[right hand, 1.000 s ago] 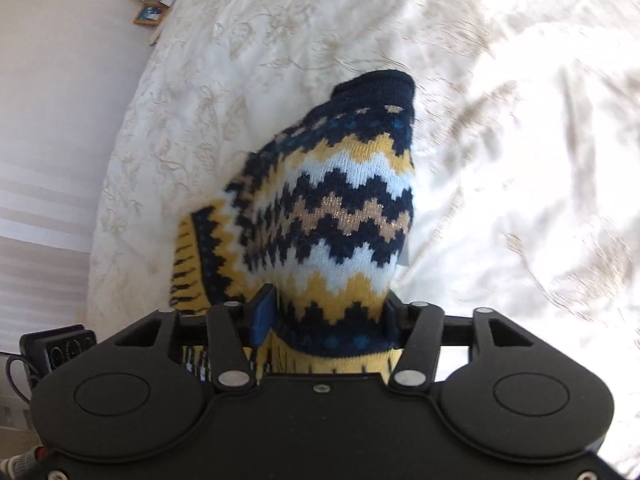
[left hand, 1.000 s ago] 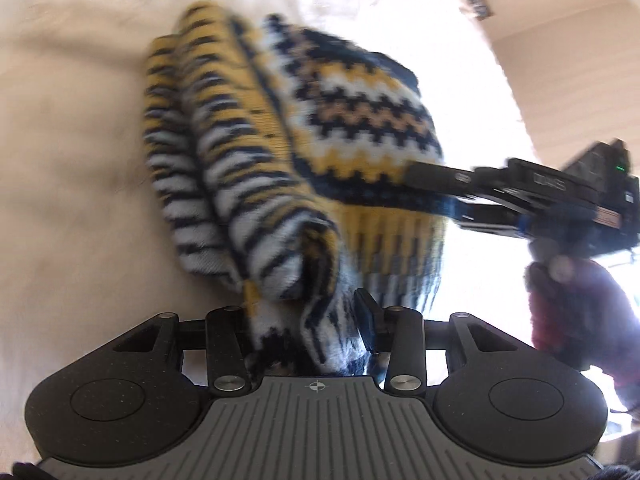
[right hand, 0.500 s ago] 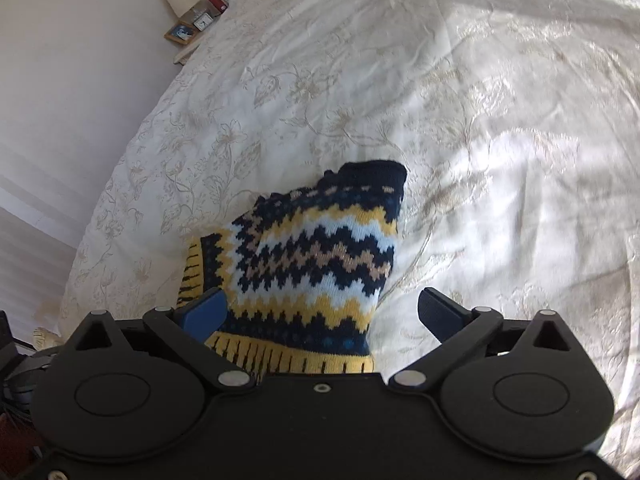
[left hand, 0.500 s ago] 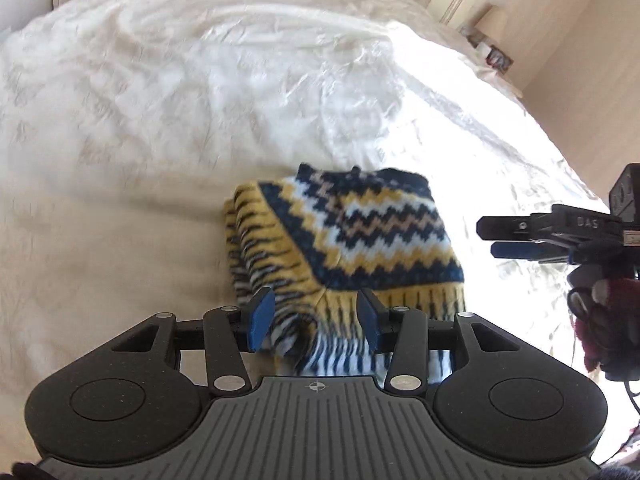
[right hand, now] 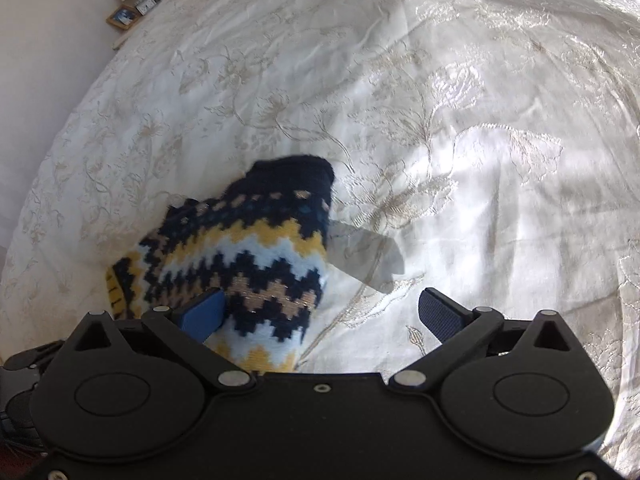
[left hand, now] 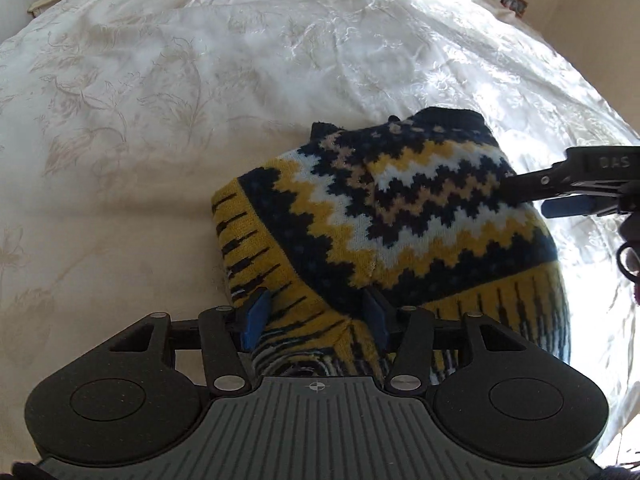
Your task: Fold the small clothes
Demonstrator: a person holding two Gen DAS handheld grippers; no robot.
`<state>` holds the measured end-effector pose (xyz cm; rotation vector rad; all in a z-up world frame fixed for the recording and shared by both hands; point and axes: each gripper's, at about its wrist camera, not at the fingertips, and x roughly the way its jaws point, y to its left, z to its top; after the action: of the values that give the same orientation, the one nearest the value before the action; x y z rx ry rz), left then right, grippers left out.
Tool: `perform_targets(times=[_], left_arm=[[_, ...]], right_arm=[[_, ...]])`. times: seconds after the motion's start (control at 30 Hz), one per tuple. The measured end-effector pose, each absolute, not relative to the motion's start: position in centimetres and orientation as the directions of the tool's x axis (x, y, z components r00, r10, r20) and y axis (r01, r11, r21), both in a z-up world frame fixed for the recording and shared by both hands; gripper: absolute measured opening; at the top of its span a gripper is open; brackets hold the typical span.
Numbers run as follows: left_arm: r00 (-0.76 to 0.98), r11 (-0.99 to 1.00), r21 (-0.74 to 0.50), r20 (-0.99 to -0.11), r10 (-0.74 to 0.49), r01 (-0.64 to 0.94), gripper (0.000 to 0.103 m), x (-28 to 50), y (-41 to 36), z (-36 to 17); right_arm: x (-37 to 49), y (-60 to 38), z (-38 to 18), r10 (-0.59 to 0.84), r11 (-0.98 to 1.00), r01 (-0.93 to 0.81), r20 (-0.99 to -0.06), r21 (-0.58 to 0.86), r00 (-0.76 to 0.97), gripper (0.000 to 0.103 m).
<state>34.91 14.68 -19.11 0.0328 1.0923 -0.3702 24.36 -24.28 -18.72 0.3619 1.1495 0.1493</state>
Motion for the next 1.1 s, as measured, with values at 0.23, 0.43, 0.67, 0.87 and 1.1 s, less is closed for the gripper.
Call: perform_targets(times=[0.23, 0.43, 0.67, 0.87, 1.1], left_arm=[[0.383, 0.925, -0.188, -0.869, -0.314, 0.332, 0.055, 35.4, 15.3, -19.3], [0.358, 0.916, -0.213, -0.871, -0.336, 0.341, 0.055, 35.9, 15.6, -19.4], [0.36, 0.899, -0.219, -0.86, -0.361, 0.378, 0.057, 35.5, 15.7, -19.6], [0.356, 0.883, -0.204, -0.859, -0.369, 0.423, 0.07, 35.4, 15.3, -19.8], [0.337, 0.859, -0.226, -0.851, -0.404, 0.459, 0.089, 35.2, 14.8, -19.3]], right_arm=[[25.0, -23.0, -21.7, 0.205, 0.964, 0.085, -0.907, 0.252, 0.367, 0.102], [23.0, -22.6, -19.0, 0.167, 0.961, 0.13, -0.886, 0.245, 0.433, 0.102], [18.0, -21.6, -16.7, 0.102, 0.959, 0.192, -0.883, 0.21, 0.458, 0.102], [18.3, -21.0, -19.8, 0.046, 0.957, 0.248, -0.922, 0.151, 0.385, 0.102], [18.0, -20.8, -17.8, 0.037, 0.972, 0.195, -0.901, 0.133, 0.432, 0.102]])
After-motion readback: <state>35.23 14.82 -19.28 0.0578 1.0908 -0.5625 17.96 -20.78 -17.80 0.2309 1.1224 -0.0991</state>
